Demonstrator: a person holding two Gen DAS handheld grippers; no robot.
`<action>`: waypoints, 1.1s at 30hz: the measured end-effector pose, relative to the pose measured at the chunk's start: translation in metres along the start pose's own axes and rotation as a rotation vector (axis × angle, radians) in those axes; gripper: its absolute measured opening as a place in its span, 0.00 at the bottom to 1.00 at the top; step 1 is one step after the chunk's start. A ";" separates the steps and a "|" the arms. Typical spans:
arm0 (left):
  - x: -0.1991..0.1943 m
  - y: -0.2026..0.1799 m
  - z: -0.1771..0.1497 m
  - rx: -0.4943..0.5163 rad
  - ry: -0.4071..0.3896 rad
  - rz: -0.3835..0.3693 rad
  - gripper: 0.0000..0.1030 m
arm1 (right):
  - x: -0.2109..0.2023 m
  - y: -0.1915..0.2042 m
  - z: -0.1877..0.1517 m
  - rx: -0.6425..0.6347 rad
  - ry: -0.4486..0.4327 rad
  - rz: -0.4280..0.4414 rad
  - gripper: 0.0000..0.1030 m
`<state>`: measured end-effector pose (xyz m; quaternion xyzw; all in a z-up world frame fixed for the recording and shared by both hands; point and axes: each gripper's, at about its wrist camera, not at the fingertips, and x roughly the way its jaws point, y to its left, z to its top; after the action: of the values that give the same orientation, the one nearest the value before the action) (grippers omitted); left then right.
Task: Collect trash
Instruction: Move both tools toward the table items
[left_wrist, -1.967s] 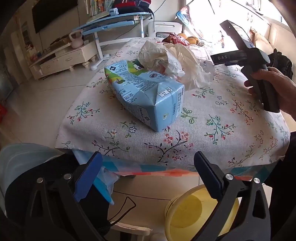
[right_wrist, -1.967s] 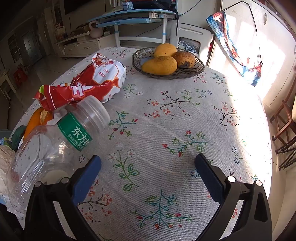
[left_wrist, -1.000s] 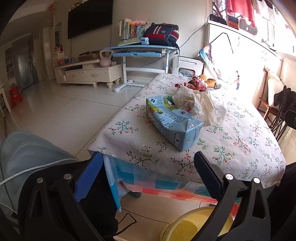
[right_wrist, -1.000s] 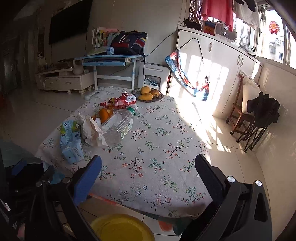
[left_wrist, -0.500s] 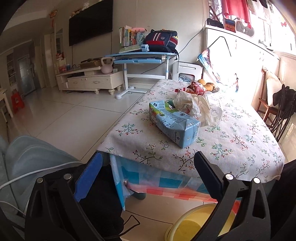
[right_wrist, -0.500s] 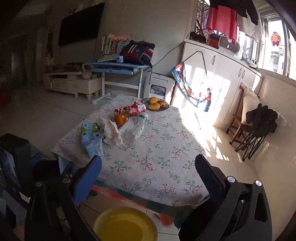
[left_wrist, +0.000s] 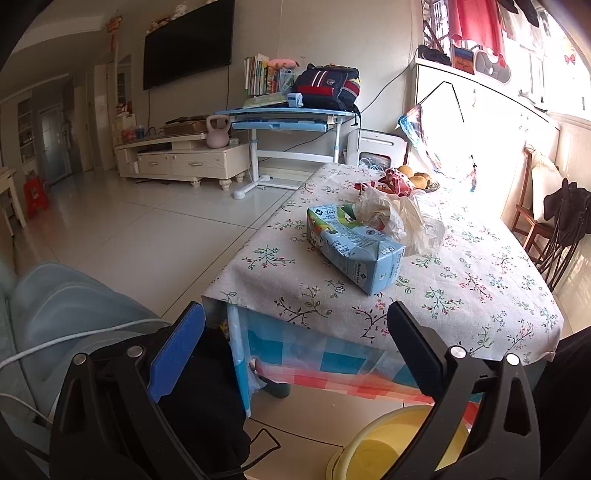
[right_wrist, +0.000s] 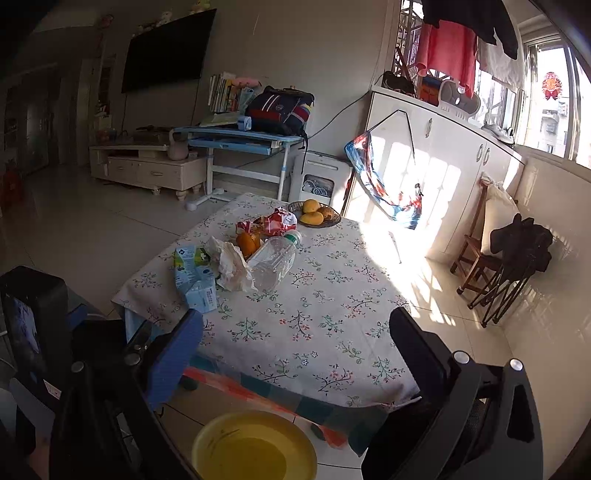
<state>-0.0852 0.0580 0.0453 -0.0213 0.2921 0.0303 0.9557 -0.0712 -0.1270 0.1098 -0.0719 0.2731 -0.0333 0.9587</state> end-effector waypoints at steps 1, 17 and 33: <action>0.000 0.001 0.000 -0.004 0.000 -0.001 0.93 | 0.002 0.000 -0.001 0.003 -0.001 0.010 0.94; 0.010 -0.001 0.004 -0.030 0.011 -0.009 0.93 | 0.026 -0.007 -0.009 0.054 0.029 0.085 0.94; 0.037 -0.016 0.021 -0.062 0.067 -0.037 0.93 | 0.068 -0.031 -0.014 0.105 0.041 0.228 0.94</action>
<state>-0.0419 0.0450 0.0425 -0.0571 0.3223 0.0210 0.9447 -0.0215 -0.1663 0.0674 0.0105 0.2969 0.0604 0.9529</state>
